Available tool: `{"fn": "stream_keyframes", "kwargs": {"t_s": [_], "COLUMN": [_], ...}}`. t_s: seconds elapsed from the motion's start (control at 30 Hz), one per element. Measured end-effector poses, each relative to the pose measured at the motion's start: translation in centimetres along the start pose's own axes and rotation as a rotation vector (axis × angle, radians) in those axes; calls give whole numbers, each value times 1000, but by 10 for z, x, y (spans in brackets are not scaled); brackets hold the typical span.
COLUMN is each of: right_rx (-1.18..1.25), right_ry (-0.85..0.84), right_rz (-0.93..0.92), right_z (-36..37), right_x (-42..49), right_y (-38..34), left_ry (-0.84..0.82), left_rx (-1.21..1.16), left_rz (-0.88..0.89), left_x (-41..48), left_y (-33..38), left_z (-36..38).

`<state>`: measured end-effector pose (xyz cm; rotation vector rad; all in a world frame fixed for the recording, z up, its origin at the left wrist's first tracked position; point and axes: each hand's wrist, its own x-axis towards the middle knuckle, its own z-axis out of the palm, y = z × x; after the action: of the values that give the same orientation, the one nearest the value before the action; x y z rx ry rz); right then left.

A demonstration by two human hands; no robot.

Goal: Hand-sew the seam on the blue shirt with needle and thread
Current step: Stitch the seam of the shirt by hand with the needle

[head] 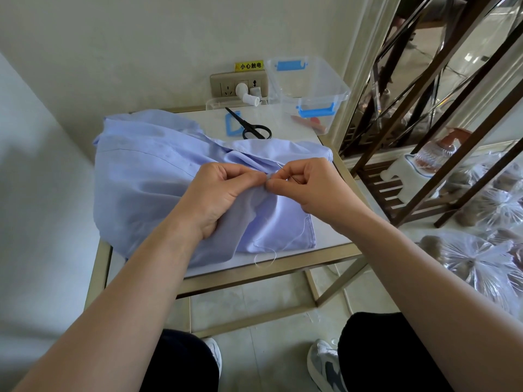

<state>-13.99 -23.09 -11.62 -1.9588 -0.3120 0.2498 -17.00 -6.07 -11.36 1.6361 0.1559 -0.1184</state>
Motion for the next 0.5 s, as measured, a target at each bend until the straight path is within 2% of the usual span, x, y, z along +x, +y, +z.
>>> {"fn": "stream_keyframes", "kwargs": {"t_s": [0.5], "right_rx": [45], "right_ry": [-100], "right_rz": [58], "right_z": [-10], "right_x": [-2], "right_y": [-2], "left_ry": [50], "left_rx": [43], "left_rz": [13], "left_x": [4], "left_y": [-4], "left_z": [-1]}}
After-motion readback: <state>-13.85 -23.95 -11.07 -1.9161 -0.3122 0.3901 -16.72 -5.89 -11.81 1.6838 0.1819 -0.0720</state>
